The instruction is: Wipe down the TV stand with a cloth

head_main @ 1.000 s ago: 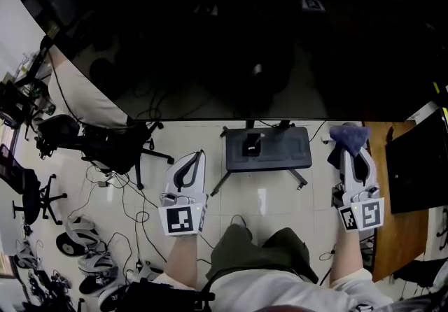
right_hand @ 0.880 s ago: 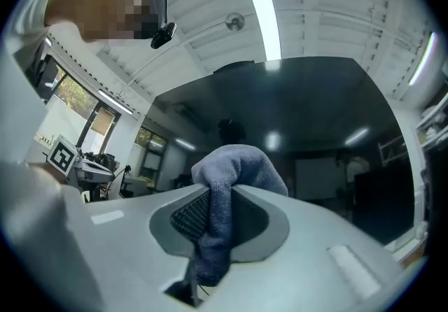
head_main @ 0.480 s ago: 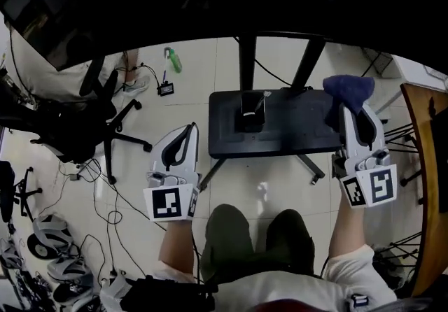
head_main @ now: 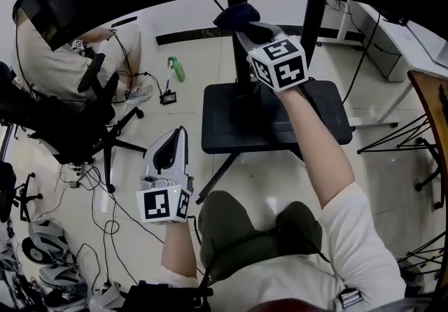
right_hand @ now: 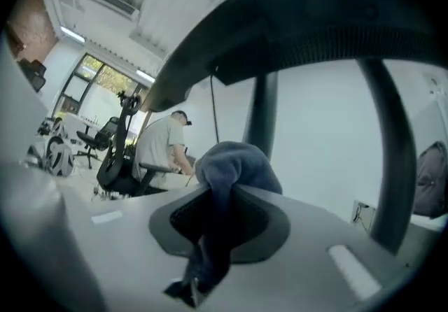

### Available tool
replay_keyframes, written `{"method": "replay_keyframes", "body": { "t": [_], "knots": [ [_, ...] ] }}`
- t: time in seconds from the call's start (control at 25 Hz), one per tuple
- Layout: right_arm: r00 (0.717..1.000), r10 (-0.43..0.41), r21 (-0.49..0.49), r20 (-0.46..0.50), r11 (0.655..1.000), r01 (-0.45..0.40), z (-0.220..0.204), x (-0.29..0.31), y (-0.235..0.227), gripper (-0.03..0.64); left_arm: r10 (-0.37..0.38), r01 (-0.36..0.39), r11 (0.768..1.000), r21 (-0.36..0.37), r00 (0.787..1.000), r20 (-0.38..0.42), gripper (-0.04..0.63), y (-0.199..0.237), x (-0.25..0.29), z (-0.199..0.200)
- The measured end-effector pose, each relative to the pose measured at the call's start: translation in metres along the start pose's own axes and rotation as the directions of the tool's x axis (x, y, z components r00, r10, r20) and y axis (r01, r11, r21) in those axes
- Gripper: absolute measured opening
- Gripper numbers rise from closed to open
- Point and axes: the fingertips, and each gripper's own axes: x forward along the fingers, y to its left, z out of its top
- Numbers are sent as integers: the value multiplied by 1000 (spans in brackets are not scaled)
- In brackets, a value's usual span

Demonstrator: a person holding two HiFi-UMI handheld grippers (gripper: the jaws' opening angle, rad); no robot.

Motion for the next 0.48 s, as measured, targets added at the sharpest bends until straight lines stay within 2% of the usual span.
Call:
{"method": "replay_keyframes", "body": {
  "t": [0.12,0.2,0.28,0.36,0.48],
  "knots": [
    [993,15,-19,-114,1000,-17,-67,10,5,58,43,-44,999,-7,999,-23,241,8,-4,-3],
    [991,17,-34,-136,999,-22,-93,12,11,58,46,-46,999,7,999,-19,241,6,5,1],
    [999,-4,-63,-49,998,1,-83,0,11,58,35,-35,999,30,999,-19,241,-2,15,1],
    [990,-89,-63,108,993,97,-43,-45,-11,58,28,-27,999,38,999,-17,241,-12,24,-3],
    [917,-283,0,282,956,295,15,-141,-76,58,6,-7,999,41,1000,1,241,-25,32,-7]
  ]
}}
